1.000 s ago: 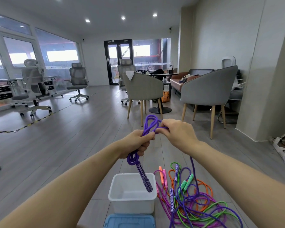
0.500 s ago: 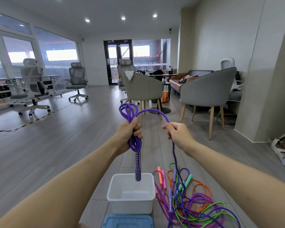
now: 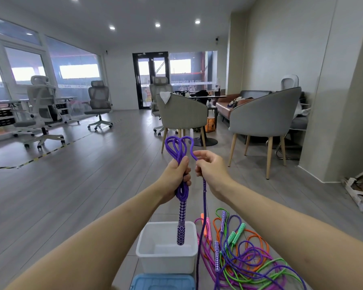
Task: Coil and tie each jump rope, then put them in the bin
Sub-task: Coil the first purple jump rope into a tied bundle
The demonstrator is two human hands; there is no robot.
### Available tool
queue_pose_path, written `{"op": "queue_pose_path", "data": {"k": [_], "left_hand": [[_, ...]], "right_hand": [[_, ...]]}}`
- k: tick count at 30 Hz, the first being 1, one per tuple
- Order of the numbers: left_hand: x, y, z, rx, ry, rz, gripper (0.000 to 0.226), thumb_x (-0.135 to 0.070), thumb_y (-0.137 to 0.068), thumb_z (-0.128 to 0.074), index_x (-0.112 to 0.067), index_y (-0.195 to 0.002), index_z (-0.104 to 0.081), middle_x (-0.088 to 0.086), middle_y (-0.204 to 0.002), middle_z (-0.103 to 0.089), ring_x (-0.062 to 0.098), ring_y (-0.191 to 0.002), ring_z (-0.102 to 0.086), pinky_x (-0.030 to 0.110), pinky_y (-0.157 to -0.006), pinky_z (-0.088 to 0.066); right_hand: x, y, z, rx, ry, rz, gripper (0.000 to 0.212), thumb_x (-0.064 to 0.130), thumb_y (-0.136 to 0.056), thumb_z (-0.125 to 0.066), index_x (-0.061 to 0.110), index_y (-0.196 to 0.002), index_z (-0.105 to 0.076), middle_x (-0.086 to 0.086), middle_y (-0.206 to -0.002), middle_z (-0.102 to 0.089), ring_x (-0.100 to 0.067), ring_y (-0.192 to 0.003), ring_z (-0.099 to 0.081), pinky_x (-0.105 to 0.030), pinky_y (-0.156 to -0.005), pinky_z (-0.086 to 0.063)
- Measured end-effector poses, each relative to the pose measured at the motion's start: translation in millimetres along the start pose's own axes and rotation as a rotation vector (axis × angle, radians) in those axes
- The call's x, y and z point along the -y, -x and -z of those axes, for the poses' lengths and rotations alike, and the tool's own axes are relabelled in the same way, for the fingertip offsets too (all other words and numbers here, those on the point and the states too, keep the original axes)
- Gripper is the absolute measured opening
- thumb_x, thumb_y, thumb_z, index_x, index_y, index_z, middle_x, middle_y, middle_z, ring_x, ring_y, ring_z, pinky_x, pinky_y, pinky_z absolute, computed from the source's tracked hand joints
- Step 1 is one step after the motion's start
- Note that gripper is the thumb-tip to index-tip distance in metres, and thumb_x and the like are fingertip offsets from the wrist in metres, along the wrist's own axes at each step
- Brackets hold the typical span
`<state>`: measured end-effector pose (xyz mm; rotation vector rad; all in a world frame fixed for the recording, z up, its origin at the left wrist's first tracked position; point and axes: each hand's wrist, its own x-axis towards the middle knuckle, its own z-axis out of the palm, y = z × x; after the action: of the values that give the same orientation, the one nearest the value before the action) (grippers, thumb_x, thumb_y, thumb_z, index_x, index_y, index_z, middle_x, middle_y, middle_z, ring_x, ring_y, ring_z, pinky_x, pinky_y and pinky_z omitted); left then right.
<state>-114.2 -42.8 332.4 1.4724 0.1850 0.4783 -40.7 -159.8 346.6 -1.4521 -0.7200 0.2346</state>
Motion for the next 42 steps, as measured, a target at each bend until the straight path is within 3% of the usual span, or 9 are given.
{"op": "queue_pose_path", "data": {"k": [5,11,20,23,25,30,33,38,42], "left_hand": [[-1,2,-1,0.045,-0.046,-0.044,0.028,-0.032,-0.110,-0.045,-0.008,-0.120,-0.053,-0.002,-0.074,-0.045,0.010,-0.062,-0.044,0.030,-0.064,-0.048],[-2,5,-3,-0.019,-0.108,-0.102,0.023,-0.026,-0.109,-0.045,-0.007,-0.107,-0.058,0.001,-0.070,-0.049,0.012,-0.062,-0.045,0.031,-0.064,-0.047],[-9,-3,14,-0.228,0.041,-0.132,0.019,-0.025,-0.108,-0.047,-0.011,-0.097,-0.053,-0.002,-0.068,-0.046,0.009,-0.057,-0.044,0.027,-0.059,-0.049],[-10,-5,15,-0.230,0.070,-0.142,0.019,-0.024,-0.108,-0.049,-0.012,-0.094,-0.054,-0.004,-0.066,-0.046,0.009,-0.057,-0.043,0.027,-0.058,-0.048],[-9,-4,14,-0.205,0.076,-0.151,0.018,-0.026,-0.108,-0.050,-0.011,-0.098,-0.056,-0.005,-0.066,-0.046,0.010,-0.057,-0.042,0.028,-0.058,-0.048],[-8,-2,12,-0.205,-0.012,-0.160,0.031,-0.031,-0.107,-0.051,-0.004,-0.119,-0.060,-0.001,-0.064,-0.050,0.012,-0.059,-0.048,0.031,-0.065,-0.052],[-7,-3,14,-0.207,-0.013,-0.155,0.033,-0.031,-0.107,-0.052,-0.001,-0.118,-0.059,0.000,-0.065,-0.050,0.013,-0.059,-0.048,0.031,-0.064,-0.052],[-5,-4,15,-0.182,-0.046,-0.161,0.030,-0.031,-0.105,-0.056,-0.002,-0.113,-0.059,0.001,-0.066,-0.050,0.013,-0.059,-0.047,0.031,-0.064,-0.052],[-5,-6,17,-0.165,-0.032,-0.115,0.026,-0.032,-0.107,-0.053,-0.007,-0.105,-0.057,0.000,-0.065,-0.049,0.013,-0.060,-0.047,0.030,-0.064,-0.051]], "right_hand": [[2,5,1,0.035,0.036,0.005,0.027,0.007,-0.103,-0.053,0.018,-0.121,-0.069,-0.005,-0.082,-0.064,-0.012,-0.070,-0.059,-0.021,-0.051,-0.046],[3,6,4,0.064,0.024,0.006,0.016,0.009,-0.095,-0.068,0.013,-0.109,-0.061,-0.010,-0.096,-0.073,-0.016,-0.071,-0.071,-0.026,-0.055,-0.050],[-9,14,19,0.242,0.311,-0.039,0.009,0.016,-0.100,-0.062,0.018,-0.108,-0.063,-0.010,-0.093,-0.069,-0.011,-0.061,-0.054,-0.019,-0.050,-0.045],[-10,11,20,0.157,0.266,0.056,0.008,0.022,-0.101,-0.062,0.023,-0.108,-0.064,-0.006,-0.088,-0.074,-0.007,-0.060,-0.057,-0.025,-0.059,-0.047],[-8,8,17,0.122,0.264,0.096,0.009,0.021,-0.101,-0.062,0.024,-0.108,-0.067,-0.004,-0.085,-0.075,0.000,-0.065,-0.063,-0.019,-0.064,-0.046],[-7,10,10,0.184,0.288,0.122,0.014,0.016,-0.101,-0.061,0.019,-0.110,-0.072,-0.006,-0.086,-0.074,0.005,-0.069,-0.063,-0.011,-0.060,-0.044],[-6,8,11,0.174,0.270,0.130,0.015,0.014,-0.101,-0.060,0.017,-0.109,-0.073,-0.007,-0.086,-0.072,0.005,-0.067,-0.061,-0.011,-0.061,-0.045],[-6,6,13,0.155,0.297,0.157,0.020,0.013,-0.102,-0.057,0.018,-0.109,-0.075,-0.005,-0.090,-0.071,-0.007,-0.083,-0.064,-0.019,-0.078,-0.051],[-4,7,15,0.177,0.319,0.132,0.018,0.019,-0.104,-0.056,0.022,-0.114,-0.071,-0.004,-0.089,-0.070,-0.003,-0.076,-0.061,-0.017,-0.069,-0.046]]}}
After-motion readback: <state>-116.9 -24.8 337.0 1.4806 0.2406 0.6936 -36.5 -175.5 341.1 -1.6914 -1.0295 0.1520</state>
